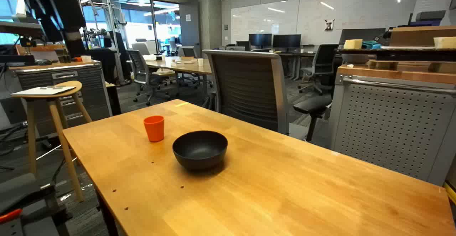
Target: Put the orange cup in the black bowl
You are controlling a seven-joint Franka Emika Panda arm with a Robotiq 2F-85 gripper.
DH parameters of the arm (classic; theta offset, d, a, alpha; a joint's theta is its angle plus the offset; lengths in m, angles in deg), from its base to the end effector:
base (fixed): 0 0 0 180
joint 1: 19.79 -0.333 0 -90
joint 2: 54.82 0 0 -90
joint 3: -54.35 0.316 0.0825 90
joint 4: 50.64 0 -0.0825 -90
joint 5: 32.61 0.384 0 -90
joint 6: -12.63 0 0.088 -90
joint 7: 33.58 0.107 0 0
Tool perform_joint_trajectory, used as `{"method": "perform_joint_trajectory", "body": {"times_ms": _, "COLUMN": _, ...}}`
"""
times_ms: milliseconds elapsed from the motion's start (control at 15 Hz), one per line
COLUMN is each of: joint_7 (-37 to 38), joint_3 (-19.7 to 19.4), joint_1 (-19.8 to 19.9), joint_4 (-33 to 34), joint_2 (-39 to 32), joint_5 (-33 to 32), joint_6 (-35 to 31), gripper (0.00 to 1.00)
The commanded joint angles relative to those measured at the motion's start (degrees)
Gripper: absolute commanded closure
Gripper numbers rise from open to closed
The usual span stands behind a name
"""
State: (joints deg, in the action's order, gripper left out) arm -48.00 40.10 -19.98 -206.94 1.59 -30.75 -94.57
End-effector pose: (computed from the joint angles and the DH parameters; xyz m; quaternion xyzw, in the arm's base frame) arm 0.2714 -0.0679 0.4901 -0.9902 -0.0475 -0.0776 0.1056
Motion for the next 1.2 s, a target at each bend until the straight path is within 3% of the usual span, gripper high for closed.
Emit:
{"method": "perform_joint_trajectory", "body": {"times_ms": 0, "joint_7": -0.65, "joint_3": 0.70, "joint_1": 0.90, "joint_4": 0.19, "joint_2": -0.21, "joint_5": 0.69, "joint_6": 0.13, "gripper": 0.00}}
{"method": "perform_joint_trajectory", "body": {"times_ms": 267, "joint_7": 1.09, "joint_3": 1.68, "joint_1": 0.81, "joint_4": 1.88, "joint_2": -3.51, "joint_5": 0.61, "joint_6": 0.34, "gripper": 0.00}}
{"method": "perform_joint_trajectory", "body": {"times_ms": 400, "joint_7": 5.55, "joint_3": 5.28, "joint_1": 0.14, "joint_4": 5.04, "joint_2": -12.87, "joint_5": -0.85, "joint_6": -1.29, "gripper": 0.00}}
{"method": "perform_joint_trajectory", "body": {"times_ms": 467, "joint_7": 8.67, "joint_3": 5.27, "joint_1": -2.74, "joint_4": 4.98, "joint_2": -14.85, "joint_5": -2.38, "joint_6": -2.11, "gripper": 0.00}}
{"method": "perform_joint_trajectory", "body": {"times_ms": 733, "joint_7": 13.85, "joint_3": 10.85, "joint_1": -4.65, "joint_4": 9.45, "joint_2": -27.51, "joint_5": -5.23, "joint_6": -1.09, "gripper": 0.00}}
{"method": "perform_joint_trajectory", "body": {"times_ms": 800, "joint_7": 14.05, "joint_3": 14.03, "joint_1": -2.97, "joint_4": 11.07, "joint_2": -30.93, "joint_5": -4.93, "joint_6": -1.22, "gripper": 0.00}}
{"method": "perform_joint_trajectory", "body": {"times_ms": 1133, "joint_7": 21.42, "joint_3": 20.63, "joint_1": -3.33, "joint_4": 20.74, "joint_2": -48.34, "joint_5": -10.50, "joint_6": -5.26, "gripper": 0.00}}
